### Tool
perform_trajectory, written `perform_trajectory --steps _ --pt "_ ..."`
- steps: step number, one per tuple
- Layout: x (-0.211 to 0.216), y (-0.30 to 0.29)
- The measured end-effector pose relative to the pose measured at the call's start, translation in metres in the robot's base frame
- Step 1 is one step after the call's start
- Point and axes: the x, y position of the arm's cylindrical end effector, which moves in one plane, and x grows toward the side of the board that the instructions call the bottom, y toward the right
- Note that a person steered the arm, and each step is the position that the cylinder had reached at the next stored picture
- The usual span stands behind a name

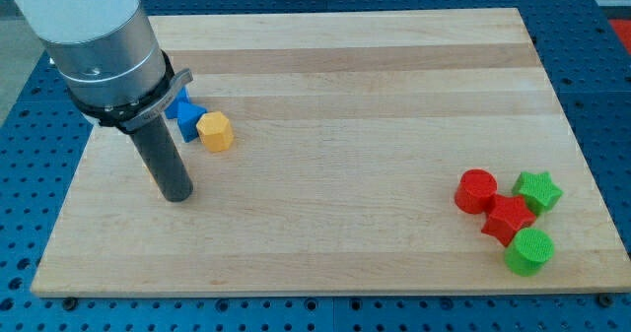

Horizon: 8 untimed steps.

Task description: Move the yellow heart close to the yellow hexagon

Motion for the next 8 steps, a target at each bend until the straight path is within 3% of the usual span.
perform_trajectory --steps 2,3,6,7,8 --pt "0.023 -0.049" --pt "-0.034 -0.039" --pt "-0.039 0.008" --pt "-0.025 0.009" --pt "0.001 0.046"
